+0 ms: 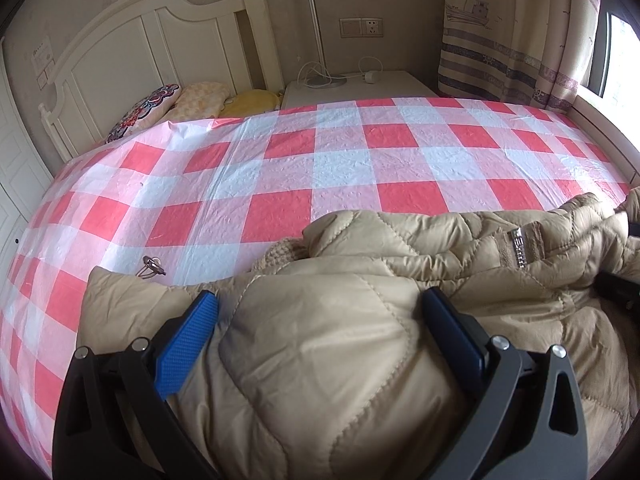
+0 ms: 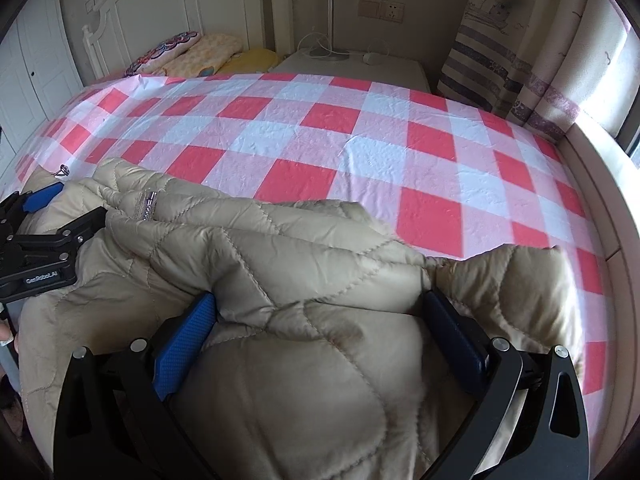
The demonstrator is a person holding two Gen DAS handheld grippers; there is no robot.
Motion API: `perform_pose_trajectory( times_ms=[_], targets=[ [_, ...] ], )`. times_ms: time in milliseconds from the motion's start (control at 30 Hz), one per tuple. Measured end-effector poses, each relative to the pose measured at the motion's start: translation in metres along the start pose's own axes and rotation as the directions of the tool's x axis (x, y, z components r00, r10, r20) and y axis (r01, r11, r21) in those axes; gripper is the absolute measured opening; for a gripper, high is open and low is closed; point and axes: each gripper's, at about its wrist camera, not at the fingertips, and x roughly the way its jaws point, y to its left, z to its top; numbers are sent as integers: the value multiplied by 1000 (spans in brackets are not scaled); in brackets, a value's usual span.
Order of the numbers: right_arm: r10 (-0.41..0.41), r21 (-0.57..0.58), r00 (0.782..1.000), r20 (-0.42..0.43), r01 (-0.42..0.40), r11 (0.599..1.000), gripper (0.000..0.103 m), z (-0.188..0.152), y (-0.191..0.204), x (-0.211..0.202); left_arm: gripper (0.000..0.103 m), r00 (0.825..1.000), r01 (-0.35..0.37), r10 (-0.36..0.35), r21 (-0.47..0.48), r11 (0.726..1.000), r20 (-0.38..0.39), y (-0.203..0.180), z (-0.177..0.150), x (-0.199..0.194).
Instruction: Fold large clothes
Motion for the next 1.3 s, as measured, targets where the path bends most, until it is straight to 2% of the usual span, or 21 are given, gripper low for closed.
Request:
perform_pose_trajectory(
  times_ms=[67,133,200,233,267,367,400,433,467,500,567,600,700,733,800,833,900,1100,1233,1300],
  targets=[
    [-36,31,998,52,35,999,98,1,-13,-14,101,1000,8,-8,-5,1000,-4,0,0,0],
    [-45,123,996,82,35,992,98,-5,-39,-17,101,1000,11,-11,-8,1000,-6,0,0,0],
    [4,195,1000,23,-9,981,99,-13,-59,3,101,1000,12,-12,-8,1000,-5,0,0,-1],
    [62,236,998,2,-61,970,99,-16,-68,13,101,1000,14,-14,-9,1000,-5,0,0,-1],
    [82,267,997,7,-81,960,98,-17,-74,14,101,1000,11,-12,-7,1000,-7,0,0,-1],
    [23,272,1000,-3,-21,962,98,-10,-75,8,101,1000,8,-8,-6,1000,-4,-1,0,-1],
    [-30,279,1000,4,28,960,98,-8,-74,2,101,1000,9,-9,-6,1000,-5,-1,0,-1],
    [-137,298,991,11,127,946,98,-6,-74,-9,101,1000,8,-8,-5,1000,-6,-1,0,0],
    [-212,318,977,21,194,928,98,-4,-70,-21,101,1000,9,-9,-5,1000,-7,-1,0,0],
    [-205,329,977,53,177,928,98,-2,-64,-34,101,1000,9,-9,-5,1000,-8,0,0,0],
    [-92,288,987,131,51,956,98,1,-42,-53,101,1000,10,-10,-5,1000,-8,-1,0,0],
    [-32,219,986,161,-4,976,98,5,-20,-63,101,1000,12,-12,-7,1000,-7,0,0,0],
    [61,4,982,179,-63,998,98,11,41,-71,101,1000,17,-17,-11,1000,-4,0,0,-1],
    [42,-58,988,152,-33,998,98,11,60,-62,101,1000,18,-18,-12,1000,-3,0,0,-1],
    [-77,-157,997,19,79,984,99,2,88,-16,101,1000,22,-22,-17,1000,-2,1,0,-1],
    [-87,-184,996,-8,84,979,99,-7,93,5,101,1000,27,-27,-22,999,1,2,0,-2],
    [-72,-127,997,14,73,989,99,-14,85,9,101,1000,28,-28,-27,999,-6,4,-1,0],
    [-53,-119,999,9,54,991,99,-11,76,7,101,1000,6,-6,-5,1000,-21,5,1,-10],
    [-30,-96,999,18,31,995,99,-12,72,5,101,992,-74,79,-50,996,98,31,-1,-47],
    [-25,-88,999,22,27,996,99,-17,77,4,101,976,-176,183,-70,982,114,48,-5,-54]
  ],
)
